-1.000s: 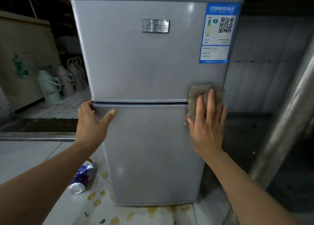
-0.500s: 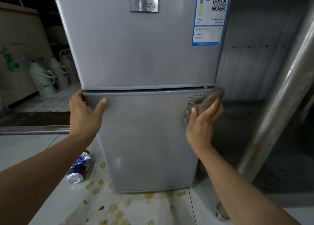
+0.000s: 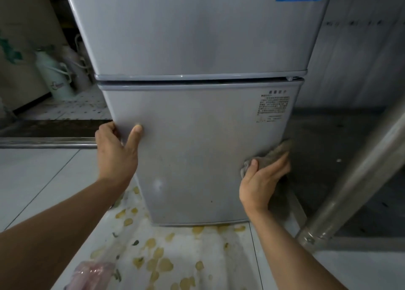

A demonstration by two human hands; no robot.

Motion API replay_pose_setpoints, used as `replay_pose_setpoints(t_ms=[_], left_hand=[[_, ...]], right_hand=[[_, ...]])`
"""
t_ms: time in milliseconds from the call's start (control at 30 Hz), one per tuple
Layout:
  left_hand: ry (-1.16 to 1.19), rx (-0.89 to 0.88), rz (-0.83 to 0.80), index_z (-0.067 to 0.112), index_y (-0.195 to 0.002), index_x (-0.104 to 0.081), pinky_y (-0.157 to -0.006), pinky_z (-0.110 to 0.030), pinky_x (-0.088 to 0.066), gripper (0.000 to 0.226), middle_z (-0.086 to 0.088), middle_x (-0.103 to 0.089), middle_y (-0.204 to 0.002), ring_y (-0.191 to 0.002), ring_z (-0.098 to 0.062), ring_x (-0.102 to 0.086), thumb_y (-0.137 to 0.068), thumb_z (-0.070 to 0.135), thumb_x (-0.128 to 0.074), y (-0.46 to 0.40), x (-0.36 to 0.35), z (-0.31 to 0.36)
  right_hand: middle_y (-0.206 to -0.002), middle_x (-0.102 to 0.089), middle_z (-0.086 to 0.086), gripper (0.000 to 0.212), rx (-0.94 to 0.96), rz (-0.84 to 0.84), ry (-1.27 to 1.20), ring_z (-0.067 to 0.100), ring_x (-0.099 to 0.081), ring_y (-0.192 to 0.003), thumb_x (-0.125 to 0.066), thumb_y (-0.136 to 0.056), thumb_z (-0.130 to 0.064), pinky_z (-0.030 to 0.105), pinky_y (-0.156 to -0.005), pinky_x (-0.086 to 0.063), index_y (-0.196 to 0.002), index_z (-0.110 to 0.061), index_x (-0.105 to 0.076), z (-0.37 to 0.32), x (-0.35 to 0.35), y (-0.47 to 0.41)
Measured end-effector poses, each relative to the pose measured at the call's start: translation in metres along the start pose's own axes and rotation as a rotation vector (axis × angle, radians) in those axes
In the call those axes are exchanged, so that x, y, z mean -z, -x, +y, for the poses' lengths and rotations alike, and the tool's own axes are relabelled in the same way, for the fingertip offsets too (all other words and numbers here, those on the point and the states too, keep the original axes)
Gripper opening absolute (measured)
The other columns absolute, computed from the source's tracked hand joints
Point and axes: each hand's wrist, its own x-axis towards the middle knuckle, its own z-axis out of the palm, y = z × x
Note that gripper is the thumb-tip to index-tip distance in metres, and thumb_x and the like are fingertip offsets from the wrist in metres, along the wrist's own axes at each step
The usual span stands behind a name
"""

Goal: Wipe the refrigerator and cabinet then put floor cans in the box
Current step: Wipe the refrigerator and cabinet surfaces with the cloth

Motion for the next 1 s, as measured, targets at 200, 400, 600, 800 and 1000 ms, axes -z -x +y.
replay_pose_setpoints(t_ms=[200, 400, 600, 800, 1000], left_hand=[[0.024, 0.051, -0.031, 0.009, -0.122, -0.043, -0.094, -0.042, -0.046, 0.054, -0.009, -0.046, -0.12, -0.107, -0.024, -0.05, -0.086, 0.046, -0.057, 0.003, 0.002, 0.004], [0.02, 0.073, -0.078, 0.012, -0.124, -0.043, -0.092, -0.042, -0.046, 0.05, -0.01, -0.051, -0.122, -0.108, -0.025, -0.052, -0.088, 0.045, -0.054, 0.013, -0.002, -0.011], [0.091, 0.141, -0.063, 0.013, -0.118, -0.044, -0.093, -0.045, -0.047, 0.047, -0.013, -0.052, -0.121, -0.106, -0.025, -0.054, -0.087, 0.047, -0.054, 0.021, -0.012, -0.026], [0.141, 0.183, -0.108, 0.01, -0.118, -0.046, -0.095, -0.049, -0.048, 0.053, -0.013, -0.054, -0.121, -0.108, -0.026, -0.056, -0.084, 0.049, -0.058, 0.017, -0.008, -0.023], [0.133, 0.172, -0.143, 0.016, -0.117, -0.047, -0.093, -0.044, -0.049, 0.046, -0.007, -0.057, -0.119, -0.107, -0.022, -0.057, -0.086, 0.05, -0.055, 0.019, -0.004, -0.026]], right_hand=[[-0.149, -0.002, 0.035, 0.084, 0.043, -0.129, 0.058, 0.047, -0.019, -0.137, -0.055, -0.091, -0.02, 0.039, -0.117, -0.016, -0.145, 0.011, 0.002, -0.002, 0.006, 0.002], [-0.148, -0.007, 0.039, 0.075, 0.311, 0.117, 0.089, 0.046, -0.012, -0.139, -0.042, -0.094, -0.033, 0.037, -0.116, -0.01, -0.145, 0.011, -0.01, -0.049, 0.0, -0.029], [-0.141, -0.017, 0.038, 0.075, 0.553, -0.015, 0.371, 0.052, -0.023, -0.129, -0.062, -0.083, -0.034, 0.056, -0.107, -0.028, -0.137, 0.002, -0.025, 0.004, -0.01, 0.01], [-0.137, -0.023, 0.032, 0.081, 0.693, -0.15, 0.483, 0.059, -0.047, -0.112, -0.079, -0.068, -0.033, 0.063, -0.089, -0.043, -0.128, -0.001, -0.034, 0.026, -0.006, 0.027], [-0.148, -0.016, 0.018, 0.067, 0.955, 0.001, 0.256, 0.048, -0.022, -0.134, -0.051, -0.09, -0.036, 0.053, -0.115, -0.014, -0.145, -0.019, -0.016, -0.045, -0.018, -0.02]])
